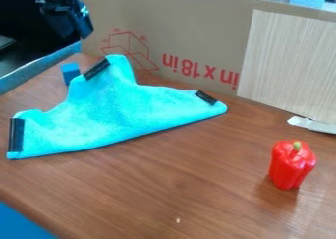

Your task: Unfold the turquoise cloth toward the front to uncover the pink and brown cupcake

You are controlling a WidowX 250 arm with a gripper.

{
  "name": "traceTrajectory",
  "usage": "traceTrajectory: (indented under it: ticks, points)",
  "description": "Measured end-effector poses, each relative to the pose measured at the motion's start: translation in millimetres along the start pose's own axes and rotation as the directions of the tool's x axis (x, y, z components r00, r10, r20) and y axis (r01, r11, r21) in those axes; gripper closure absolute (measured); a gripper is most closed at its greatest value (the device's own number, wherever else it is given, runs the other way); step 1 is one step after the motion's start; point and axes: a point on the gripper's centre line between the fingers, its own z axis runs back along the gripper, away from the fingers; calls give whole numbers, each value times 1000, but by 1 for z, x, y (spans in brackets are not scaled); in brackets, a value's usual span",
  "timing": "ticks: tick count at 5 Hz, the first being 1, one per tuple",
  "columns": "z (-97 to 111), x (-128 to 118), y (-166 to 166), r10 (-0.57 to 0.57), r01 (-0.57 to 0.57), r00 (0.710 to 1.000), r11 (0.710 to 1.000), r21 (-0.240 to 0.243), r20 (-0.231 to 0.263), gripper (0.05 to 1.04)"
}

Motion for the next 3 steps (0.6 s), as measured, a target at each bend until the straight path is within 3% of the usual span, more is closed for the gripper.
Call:
traceTrajectory:
  ticks: [1, 2, 3]
  points:
    - [-24, -17, 0, -54, 54, 998, 998, 12, -19, 83]
    - [-15, -20, -7, -119, 119, 993, 992, 31, 1, 83]
    - [-28, -34, -16, -182, 183, 983, 983, 18, -17, 83]
